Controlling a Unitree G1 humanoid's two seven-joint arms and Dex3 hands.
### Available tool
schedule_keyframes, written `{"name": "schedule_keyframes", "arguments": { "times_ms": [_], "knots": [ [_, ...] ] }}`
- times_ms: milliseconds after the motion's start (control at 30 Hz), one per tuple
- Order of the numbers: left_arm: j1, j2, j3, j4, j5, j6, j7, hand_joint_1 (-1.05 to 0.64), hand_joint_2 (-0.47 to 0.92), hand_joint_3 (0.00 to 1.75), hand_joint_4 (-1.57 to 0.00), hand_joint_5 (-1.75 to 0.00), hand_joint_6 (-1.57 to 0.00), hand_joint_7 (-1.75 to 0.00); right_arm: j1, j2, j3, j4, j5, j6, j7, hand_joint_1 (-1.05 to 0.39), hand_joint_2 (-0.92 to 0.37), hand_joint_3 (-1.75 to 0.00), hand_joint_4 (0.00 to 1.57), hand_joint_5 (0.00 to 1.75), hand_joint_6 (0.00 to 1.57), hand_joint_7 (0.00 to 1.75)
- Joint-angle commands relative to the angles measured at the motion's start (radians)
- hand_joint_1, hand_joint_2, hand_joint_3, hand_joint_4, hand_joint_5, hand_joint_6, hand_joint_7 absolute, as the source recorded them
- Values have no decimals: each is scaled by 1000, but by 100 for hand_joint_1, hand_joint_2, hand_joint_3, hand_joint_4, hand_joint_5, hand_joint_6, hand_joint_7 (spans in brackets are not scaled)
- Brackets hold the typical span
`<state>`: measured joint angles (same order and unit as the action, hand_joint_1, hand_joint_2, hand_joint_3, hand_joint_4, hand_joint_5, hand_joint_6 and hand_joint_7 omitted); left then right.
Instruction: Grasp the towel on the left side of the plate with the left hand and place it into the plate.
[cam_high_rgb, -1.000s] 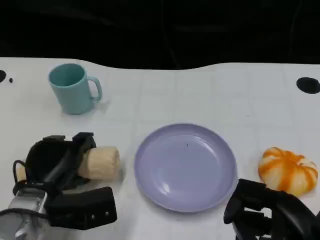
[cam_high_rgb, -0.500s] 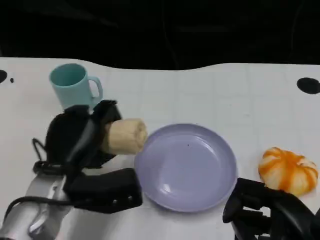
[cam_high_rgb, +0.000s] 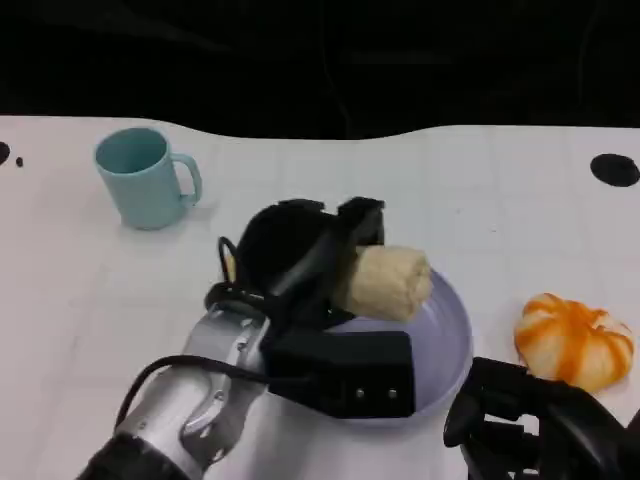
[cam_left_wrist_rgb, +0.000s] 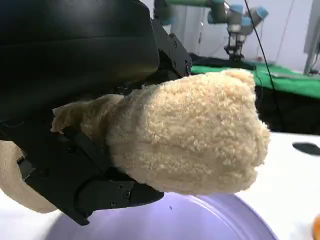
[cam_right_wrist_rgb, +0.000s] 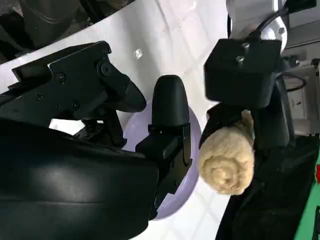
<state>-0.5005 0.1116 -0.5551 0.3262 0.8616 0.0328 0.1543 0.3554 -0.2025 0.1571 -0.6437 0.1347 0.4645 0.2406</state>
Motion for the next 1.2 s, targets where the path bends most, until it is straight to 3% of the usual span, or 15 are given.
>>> {"name": "schedule_keyframes", "arguments": {
  "times_ms": [33,100,133,200,233,300,367,433,467,567,767,1067,1200],
  "knots": [
    [-36,-31,-29,62,8,4,-10,-24,75,43,-92,-175,-96,-86,8,-2,4,-11,3,7,-5,-7,-73,-96,72,175,56,162],
    [-48,-49,-47,87,9,19,-35,-23,65,76,-90,-175,-94,-93,10,-2,7,-9,3,-1,-2,-7,-73,-96,72,175,56,162],
    [-52,-54,-55,96,11,25,-45,-22,61,84,-88,-175,-90,-104,10,-3,7,-10,4,-2,0,-7,-74,-96,72,175,56,162],
    [-56,-55,-64,107,8,23,-56,-22,60,84,-85,-174,-88,-103,10,-3,9,-15,1,3,-3,-7,-74,-96,71,175,55,162],
    [-56,-53,-67,109,5,20,-62,-23,63,78,-83,-169,-89,-92,9,-2,10,-17,1,6,-4,-7,-74,-96,71,175,55,162],
    [-55,-44,-71,101,-3,18,-92,-26,72,55,-80,-141,-91,-69,9,-2,9,-16,3,7,-4,-8,-73,-95,71,175,55,161],
    [-60,-30,-85,85,8,31,-149,-33,86,27,-68,-112,-76,-43,7,-1,7,-12,5,4,-2,-9,-73,-95,71,175,56,161],
    [-62,-17,-95,56,26,57,-203,-43,91,18,-57,-89,-64,-21,7,-3,6,-14,2,6,-3,-9,-73,-95,71,175,56,161],
    [-60,-13,-98,42,33,69,-220,-51,91,15,-49,-67,-54,-9,8,-5,6,-16,0,6,-3,-9,-73,-95,72,175,56,161],
    [-54,-6,-102,12,53,99,-254,-66,92,11,-32,-36,-31,-1,8,-7,3,-17,0,8,-2,-9,-73,-95,71,175,56,161],
    [-41,19,-95,-69,68,129,-315,-84,92,17,-13,-23,-12,0,9,-9,-4,-12,3,-4,5,-9,-73,-95,72,175,56,161],
    [7,100,-55,-235,32,102,-413,-91,92,20,-12,-25,-13,-1,8,-10,-22,-20,23,7,14,-8,-72,-98,71,175,56,161],
    [60,125,0,-318,-45,77,-427,-87,92,21,-14,-30,-16,-2,-4,-9,-24,-24,27,30,7,-8,-71,-100,72,175,56,162]
  ]
}}
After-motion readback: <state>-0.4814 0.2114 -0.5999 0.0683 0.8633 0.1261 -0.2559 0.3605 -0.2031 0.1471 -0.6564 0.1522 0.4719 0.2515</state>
